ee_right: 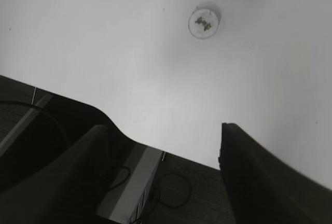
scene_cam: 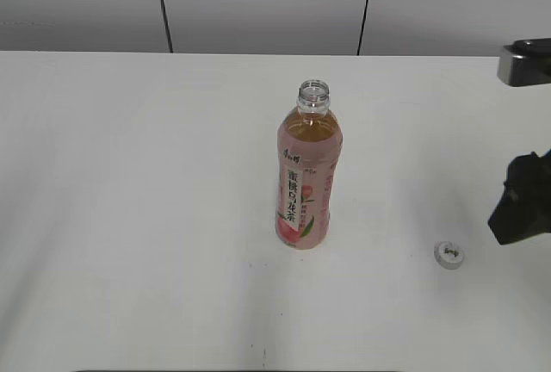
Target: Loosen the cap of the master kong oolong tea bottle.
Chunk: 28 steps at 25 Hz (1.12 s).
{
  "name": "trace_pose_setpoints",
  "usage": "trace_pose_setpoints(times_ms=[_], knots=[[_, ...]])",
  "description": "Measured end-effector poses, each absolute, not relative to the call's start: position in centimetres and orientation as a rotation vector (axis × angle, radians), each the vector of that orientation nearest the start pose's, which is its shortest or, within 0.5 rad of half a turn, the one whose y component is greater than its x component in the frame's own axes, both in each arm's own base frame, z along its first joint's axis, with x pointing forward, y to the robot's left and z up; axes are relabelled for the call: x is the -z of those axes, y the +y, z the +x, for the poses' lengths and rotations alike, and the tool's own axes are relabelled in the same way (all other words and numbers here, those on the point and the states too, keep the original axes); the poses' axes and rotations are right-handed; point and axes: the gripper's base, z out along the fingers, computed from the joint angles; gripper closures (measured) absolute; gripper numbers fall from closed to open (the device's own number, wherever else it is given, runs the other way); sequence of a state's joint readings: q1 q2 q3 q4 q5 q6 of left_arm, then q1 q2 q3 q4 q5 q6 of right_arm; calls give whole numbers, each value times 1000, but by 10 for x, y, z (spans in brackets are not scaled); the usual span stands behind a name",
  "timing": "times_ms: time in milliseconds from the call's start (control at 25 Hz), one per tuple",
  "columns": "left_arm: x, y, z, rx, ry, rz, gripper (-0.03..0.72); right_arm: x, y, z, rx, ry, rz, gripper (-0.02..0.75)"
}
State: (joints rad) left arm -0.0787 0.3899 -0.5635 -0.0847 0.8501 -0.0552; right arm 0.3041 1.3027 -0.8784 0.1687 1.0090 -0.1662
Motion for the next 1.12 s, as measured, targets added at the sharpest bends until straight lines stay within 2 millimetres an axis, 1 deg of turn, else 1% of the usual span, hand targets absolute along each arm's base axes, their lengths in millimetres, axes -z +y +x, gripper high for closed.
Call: trace_pose_setpoints(times_ms=[120,240,360,440,480,560,680,840,960,1120], knots=[[-301,-10,61,166,2207,15,274,-258,73,192,-236,2859,-569,233],[-297,-10,58,145,2259,42,275,-255,65,167,-233,2857,-561,233],[-291,-6,55,92,2302,61,275,-255,55,143,-204,2825,-531,233],[-291,-6,52,84,2300,62,275,-259,47,127,-170,2777,-500,233],[-291,-5,50,84,2292,62,275,-260,44,120,-159,2751,-487,233],[-292,-5,46,86,2274,62,281,-268,35,100,-140,2651,-449,233],[-294,-4,39,81,2233,63,283,-276,25,79,-116,2530,-417,233],[-296,-2,25,86,2151,59,286,-283,15,52,-114,2368,-388,233],[-298,-1,14,91,2084,57,290,-277,9,38,-103,2312,-379,233],[-298,1,-1,96,1998,54,290,-277,4,24,-100,2241,-366,233]])
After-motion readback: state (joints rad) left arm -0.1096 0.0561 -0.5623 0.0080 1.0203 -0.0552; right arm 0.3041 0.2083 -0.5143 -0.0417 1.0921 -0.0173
